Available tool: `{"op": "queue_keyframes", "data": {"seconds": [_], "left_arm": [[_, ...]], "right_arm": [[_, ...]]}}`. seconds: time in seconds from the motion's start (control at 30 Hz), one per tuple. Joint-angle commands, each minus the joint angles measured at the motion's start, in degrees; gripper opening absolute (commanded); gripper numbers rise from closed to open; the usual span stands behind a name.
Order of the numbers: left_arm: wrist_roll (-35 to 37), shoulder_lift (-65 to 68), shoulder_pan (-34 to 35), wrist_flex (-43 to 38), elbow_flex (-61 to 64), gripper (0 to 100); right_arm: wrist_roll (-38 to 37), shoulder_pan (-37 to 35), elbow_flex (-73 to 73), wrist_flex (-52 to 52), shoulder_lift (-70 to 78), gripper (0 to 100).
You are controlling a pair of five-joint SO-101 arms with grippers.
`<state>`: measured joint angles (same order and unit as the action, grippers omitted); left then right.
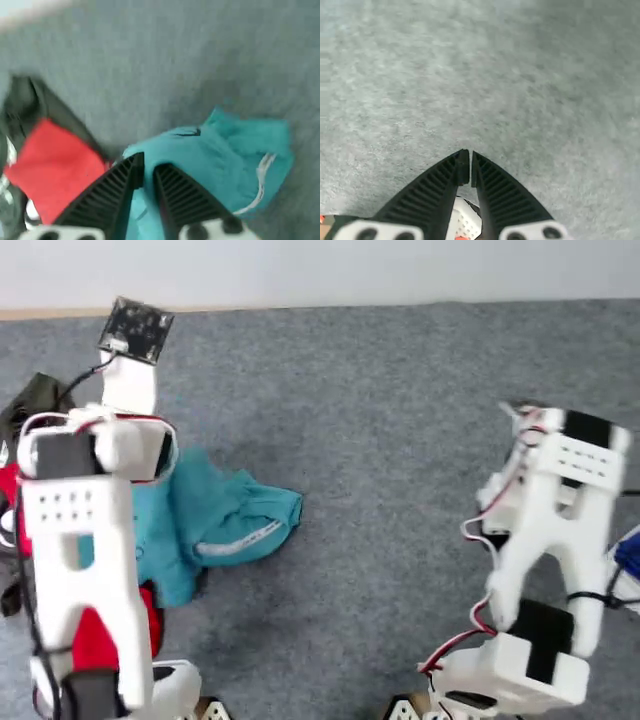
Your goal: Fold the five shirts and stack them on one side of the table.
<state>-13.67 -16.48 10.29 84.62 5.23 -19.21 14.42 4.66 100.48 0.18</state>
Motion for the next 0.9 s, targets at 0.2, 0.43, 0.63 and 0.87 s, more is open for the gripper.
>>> {"op": "queue_keyframes", "data": {"seconds": [0.2, 0.43, 0.63, 0.87], "left_arm": [[-11.9, 14.5, 13.7, -3.0, 2.2, 1], [-17.4, 21.8, 23.2, -3.1, -1.0, 10], [-17.5, 21.9, 26.5, 1.2, -10.0, 14], [-16.5, 21.3, 29.5, 13.2, -26.0, 13]], "right_arm": [[0.1, -22.5, -5.0, 2.2, -2.7, 1.0], [0.1, -26.2, -8.1, -1.6, -2.6, 1.0], [0.1, -28.1, -8.3, -1.4, -2.6, 1.0], [0.1, -35.9, -9.9, -1.7, -2.7, 1.0]]}}
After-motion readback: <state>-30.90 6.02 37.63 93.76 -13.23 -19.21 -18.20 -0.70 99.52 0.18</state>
